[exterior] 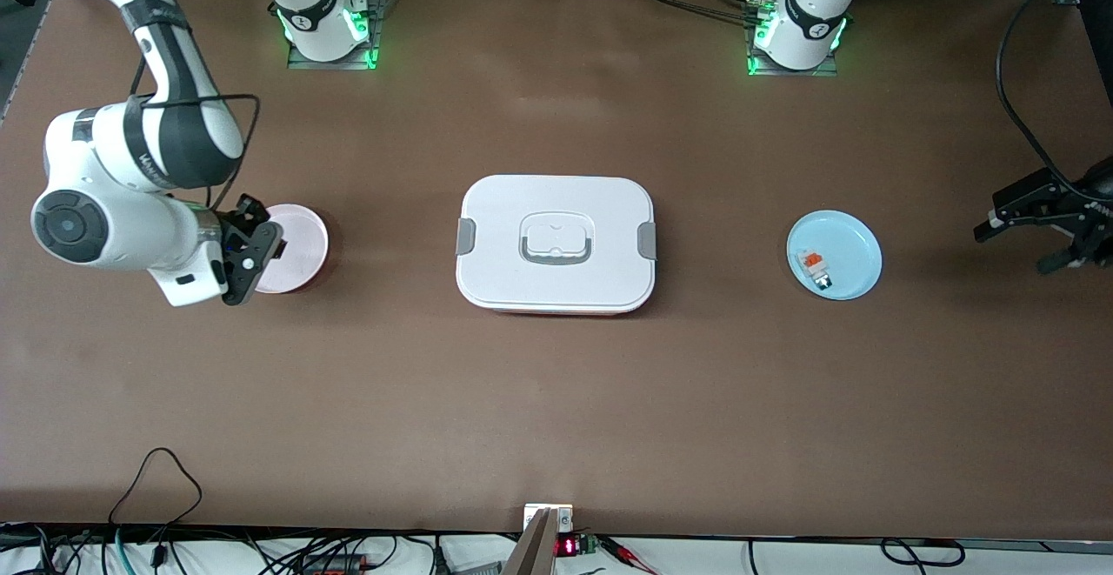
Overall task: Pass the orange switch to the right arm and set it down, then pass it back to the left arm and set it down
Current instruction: 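Lower the switch onto the white plate with the right gripper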
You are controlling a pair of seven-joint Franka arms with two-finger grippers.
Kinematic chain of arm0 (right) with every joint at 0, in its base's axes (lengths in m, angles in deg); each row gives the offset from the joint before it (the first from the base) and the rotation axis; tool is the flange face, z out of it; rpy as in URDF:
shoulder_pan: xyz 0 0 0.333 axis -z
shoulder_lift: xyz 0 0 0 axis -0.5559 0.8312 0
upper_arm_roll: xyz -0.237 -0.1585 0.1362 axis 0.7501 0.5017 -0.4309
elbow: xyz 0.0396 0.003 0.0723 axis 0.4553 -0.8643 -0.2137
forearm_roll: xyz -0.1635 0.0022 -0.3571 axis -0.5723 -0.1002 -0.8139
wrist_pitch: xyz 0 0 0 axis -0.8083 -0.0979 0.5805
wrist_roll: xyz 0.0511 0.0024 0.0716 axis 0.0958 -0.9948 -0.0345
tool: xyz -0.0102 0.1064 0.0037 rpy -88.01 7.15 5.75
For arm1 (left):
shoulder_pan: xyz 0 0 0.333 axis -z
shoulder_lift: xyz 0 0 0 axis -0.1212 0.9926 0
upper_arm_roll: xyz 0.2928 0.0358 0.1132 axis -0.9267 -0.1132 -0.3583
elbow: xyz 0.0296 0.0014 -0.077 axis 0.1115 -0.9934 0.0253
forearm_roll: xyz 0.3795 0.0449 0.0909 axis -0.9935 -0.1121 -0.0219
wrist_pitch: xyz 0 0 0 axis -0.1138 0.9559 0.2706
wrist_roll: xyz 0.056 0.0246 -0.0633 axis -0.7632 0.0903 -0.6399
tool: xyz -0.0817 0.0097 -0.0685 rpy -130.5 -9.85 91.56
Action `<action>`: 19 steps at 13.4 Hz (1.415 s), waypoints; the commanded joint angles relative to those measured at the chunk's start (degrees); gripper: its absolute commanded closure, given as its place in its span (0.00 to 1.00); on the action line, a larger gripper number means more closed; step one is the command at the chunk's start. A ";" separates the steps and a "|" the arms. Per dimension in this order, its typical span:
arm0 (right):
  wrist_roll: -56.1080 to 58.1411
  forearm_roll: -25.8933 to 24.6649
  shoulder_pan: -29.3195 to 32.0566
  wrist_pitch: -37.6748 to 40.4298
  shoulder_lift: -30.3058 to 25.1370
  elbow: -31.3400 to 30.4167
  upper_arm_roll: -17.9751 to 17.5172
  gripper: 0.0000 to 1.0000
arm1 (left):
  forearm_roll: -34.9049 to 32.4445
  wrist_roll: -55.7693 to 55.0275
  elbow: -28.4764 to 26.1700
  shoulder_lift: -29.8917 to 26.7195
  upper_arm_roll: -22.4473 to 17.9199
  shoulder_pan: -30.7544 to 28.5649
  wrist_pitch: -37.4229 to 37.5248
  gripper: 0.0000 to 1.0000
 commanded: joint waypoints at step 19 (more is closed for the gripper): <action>24.11 -3.71 8.07 -39.13 -1.62 -31.91 2.76 0.71 | -18.85 -33.24 8.47 -0.25 -2.94 13.00 17.51 0.01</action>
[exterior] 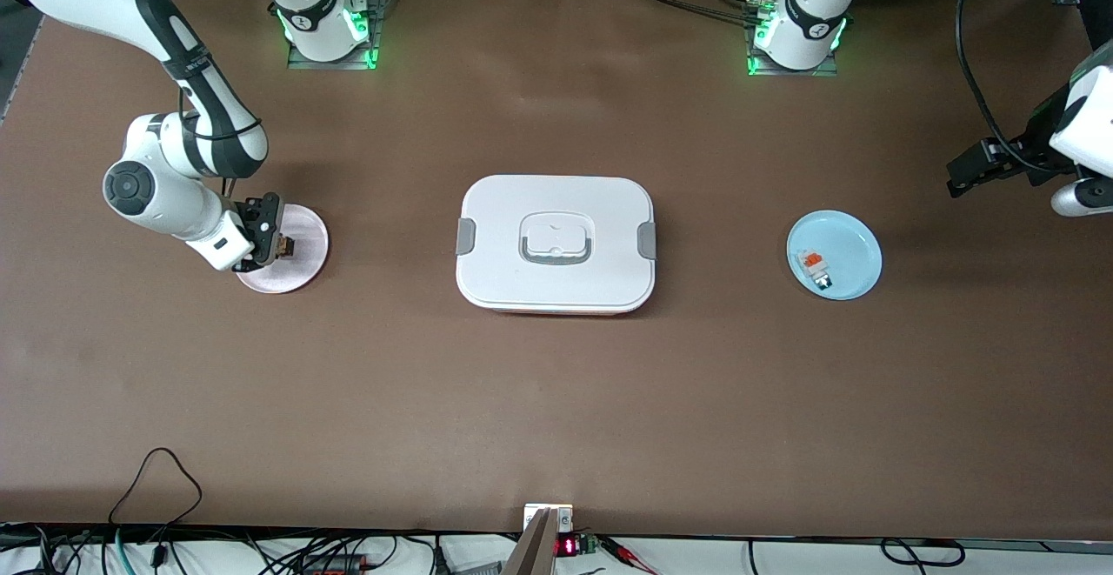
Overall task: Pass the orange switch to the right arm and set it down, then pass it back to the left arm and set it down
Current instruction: 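Lower the switch onto the white plate with the right gripper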
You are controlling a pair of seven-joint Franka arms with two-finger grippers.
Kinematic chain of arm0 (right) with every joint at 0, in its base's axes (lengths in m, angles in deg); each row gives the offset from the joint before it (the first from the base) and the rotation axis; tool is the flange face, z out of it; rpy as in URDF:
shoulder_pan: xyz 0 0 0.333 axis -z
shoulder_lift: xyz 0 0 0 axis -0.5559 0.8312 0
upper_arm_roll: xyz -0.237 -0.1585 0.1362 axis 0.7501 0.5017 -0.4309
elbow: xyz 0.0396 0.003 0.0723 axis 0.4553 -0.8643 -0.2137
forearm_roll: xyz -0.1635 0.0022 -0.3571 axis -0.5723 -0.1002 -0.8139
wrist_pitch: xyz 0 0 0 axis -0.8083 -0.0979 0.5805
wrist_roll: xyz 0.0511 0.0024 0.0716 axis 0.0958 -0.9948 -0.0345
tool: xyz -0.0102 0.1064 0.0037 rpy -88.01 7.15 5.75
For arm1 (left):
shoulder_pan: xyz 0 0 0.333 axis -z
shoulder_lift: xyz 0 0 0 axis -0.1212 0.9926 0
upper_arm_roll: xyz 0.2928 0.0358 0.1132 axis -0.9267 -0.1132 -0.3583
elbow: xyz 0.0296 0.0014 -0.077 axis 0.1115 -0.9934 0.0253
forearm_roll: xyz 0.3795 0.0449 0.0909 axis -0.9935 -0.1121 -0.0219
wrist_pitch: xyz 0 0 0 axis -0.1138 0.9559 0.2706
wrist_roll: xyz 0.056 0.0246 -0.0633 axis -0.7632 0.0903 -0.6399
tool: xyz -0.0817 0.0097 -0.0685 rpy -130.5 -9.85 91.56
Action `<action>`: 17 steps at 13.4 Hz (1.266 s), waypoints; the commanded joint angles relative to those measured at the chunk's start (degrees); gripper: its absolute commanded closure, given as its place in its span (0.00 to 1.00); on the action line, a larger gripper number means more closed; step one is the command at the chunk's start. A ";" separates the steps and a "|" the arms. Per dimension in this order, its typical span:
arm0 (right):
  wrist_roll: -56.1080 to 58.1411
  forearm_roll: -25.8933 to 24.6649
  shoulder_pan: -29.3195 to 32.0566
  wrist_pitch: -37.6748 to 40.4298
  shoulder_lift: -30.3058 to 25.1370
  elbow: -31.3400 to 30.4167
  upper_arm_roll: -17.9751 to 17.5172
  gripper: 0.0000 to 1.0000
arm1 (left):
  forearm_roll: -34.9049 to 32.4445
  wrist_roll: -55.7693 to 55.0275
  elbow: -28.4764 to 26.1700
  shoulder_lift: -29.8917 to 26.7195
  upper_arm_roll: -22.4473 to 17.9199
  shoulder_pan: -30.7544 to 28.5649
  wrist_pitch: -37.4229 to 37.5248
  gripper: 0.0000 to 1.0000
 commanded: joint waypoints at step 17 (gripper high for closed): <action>-42.50 11.52 -2.71 37.38 -4.77 29.89 -5.12 0.00 | 5.02 -0.63 2.10 0.54 -0.55 -0.72 0.67 0.01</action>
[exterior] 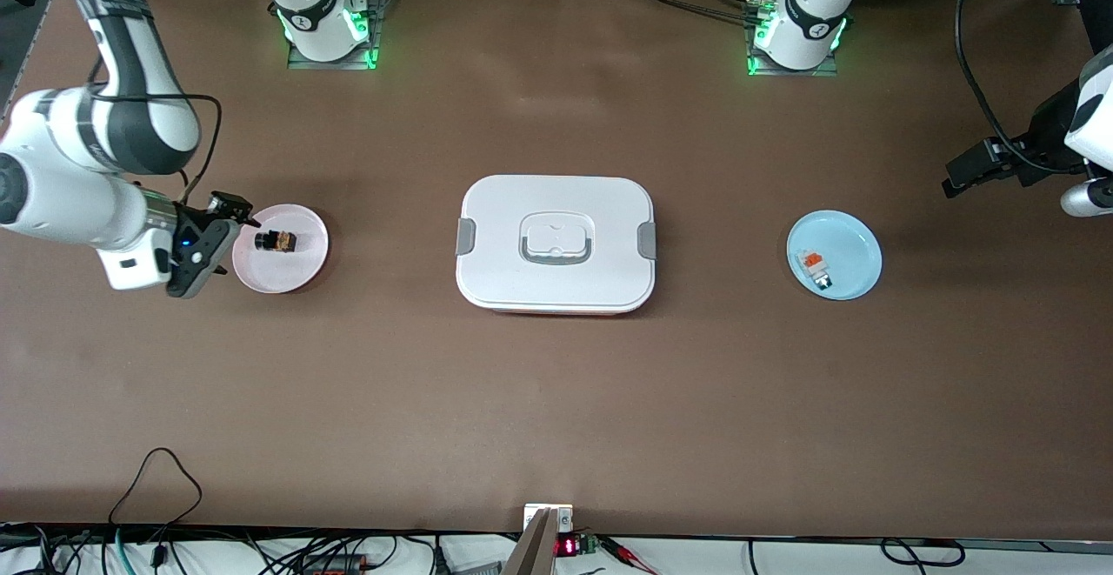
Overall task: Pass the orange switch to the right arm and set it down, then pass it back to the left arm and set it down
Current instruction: 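Open the right gripper and raise it off the switch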
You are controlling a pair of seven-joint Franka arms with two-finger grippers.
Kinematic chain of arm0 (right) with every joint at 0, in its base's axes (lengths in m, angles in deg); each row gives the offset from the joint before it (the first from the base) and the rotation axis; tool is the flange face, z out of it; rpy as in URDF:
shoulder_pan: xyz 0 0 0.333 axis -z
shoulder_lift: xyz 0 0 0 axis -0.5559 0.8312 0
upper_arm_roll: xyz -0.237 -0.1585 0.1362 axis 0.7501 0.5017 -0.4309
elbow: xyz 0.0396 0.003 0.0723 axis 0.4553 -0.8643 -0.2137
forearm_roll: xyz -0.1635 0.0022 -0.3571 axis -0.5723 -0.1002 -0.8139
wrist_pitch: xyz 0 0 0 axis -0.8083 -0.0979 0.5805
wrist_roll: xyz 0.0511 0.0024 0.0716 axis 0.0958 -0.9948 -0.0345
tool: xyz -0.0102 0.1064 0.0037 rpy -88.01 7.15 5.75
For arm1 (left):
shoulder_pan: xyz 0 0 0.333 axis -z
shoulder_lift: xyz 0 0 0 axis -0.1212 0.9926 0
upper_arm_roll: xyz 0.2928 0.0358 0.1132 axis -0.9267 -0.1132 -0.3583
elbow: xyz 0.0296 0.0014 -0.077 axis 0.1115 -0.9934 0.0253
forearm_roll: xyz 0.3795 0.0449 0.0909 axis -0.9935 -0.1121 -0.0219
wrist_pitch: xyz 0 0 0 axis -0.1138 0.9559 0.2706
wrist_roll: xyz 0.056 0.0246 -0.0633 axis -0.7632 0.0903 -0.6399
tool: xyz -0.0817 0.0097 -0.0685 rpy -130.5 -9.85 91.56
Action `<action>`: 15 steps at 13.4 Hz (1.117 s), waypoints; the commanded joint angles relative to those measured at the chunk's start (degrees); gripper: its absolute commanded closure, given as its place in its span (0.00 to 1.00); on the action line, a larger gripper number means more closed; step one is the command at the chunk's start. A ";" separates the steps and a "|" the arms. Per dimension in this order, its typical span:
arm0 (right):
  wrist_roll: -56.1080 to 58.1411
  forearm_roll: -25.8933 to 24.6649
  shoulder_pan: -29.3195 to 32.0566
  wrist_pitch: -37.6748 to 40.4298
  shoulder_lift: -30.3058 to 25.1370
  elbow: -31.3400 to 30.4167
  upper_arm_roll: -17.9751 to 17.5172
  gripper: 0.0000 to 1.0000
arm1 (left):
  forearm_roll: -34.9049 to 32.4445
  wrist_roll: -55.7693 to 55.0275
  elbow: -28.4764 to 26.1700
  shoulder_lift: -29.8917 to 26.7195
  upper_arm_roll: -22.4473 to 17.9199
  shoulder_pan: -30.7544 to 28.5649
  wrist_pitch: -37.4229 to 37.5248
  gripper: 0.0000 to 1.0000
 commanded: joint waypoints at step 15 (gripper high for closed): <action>-59.70 -8.75 -17.08 30.39 -1.37 32.56 14.80 0.00 | 0.62 0.18 1.53 0.52 0.02 -0.31 0.66 0.01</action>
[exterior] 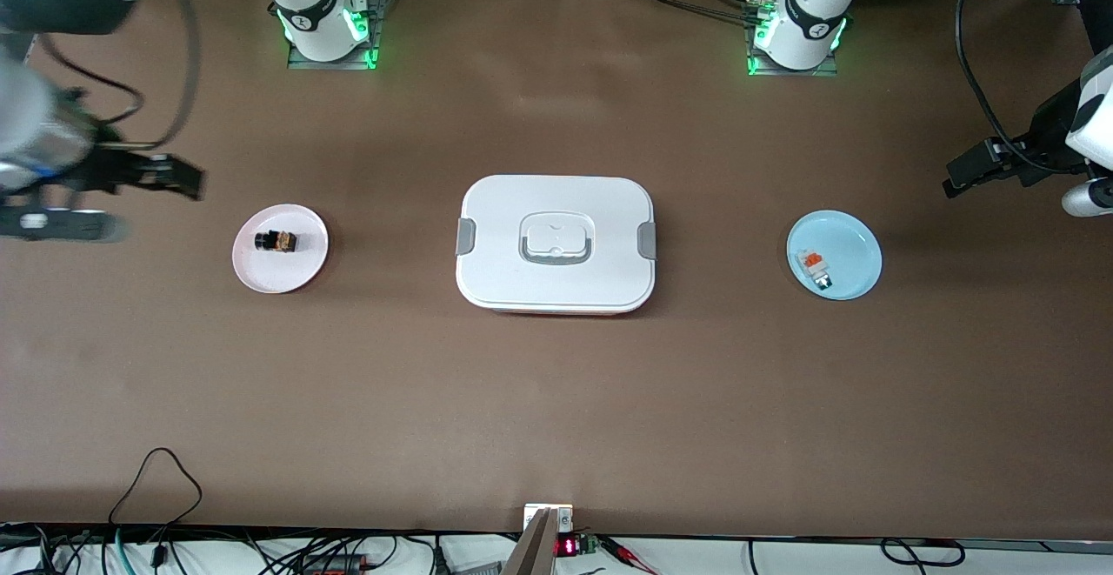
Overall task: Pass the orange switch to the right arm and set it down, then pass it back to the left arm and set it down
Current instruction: 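Open the right gripper and raise it off the switch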
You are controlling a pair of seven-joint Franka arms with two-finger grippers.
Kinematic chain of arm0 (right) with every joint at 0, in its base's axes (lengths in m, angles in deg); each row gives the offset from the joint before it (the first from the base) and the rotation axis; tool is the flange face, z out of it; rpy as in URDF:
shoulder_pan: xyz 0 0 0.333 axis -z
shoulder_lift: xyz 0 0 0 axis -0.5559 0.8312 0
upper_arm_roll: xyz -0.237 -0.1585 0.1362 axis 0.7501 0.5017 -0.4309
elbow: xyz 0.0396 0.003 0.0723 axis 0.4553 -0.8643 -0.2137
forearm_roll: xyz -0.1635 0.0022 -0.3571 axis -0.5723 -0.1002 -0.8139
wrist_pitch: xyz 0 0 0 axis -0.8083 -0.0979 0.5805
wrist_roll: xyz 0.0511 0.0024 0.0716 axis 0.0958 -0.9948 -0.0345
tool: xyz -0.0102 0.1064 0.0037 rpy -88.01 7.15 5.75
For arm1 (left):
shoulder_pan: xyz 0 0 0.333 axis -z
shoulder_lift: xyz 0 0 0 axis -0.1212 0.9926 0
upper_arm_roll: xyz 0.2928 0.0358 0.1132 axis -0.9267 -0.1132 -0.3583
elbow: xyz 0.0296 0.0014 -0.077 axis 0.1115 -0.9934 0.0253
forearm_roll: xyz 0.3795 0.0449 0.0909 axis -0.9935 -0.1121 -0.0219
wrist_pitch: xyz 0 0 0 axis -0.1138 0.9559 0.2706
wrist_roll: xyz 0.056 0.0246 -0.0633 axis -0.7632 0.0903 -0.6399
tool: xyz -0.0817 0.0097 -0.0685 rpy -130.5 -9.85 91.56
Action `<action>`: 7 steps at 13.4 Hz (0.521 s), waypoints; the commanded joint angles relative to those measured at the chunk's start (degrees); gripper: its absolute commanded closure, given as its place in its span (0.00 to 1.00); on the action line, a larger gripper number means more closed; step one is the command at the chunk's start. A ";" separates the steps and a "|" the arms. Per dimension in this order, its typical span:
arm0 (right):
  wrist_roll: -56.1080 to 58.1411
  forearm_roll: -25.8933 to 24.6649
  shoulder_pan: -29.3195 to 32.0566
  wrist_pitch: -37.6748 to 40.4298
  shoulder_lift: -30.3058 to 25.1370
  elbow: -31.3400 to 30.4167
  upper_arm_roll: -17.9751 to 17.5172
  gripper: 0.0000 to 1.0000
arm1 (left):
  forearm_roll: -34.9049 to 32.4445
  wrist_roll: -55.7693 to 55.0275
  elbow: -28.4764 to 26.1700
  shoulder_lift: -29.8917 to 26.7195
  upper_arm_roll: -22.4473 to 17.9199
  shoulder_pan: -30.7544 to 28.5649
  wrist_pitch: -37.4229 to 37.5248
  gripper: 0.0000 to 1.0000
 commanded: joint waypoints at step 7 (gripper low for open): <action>10.41 5.34 2.62 -3.74 -3.15 -3.30 6.98 0.00 | 0.62 0.18 1.50 0.52 0.07 -0.29 0.66 0.01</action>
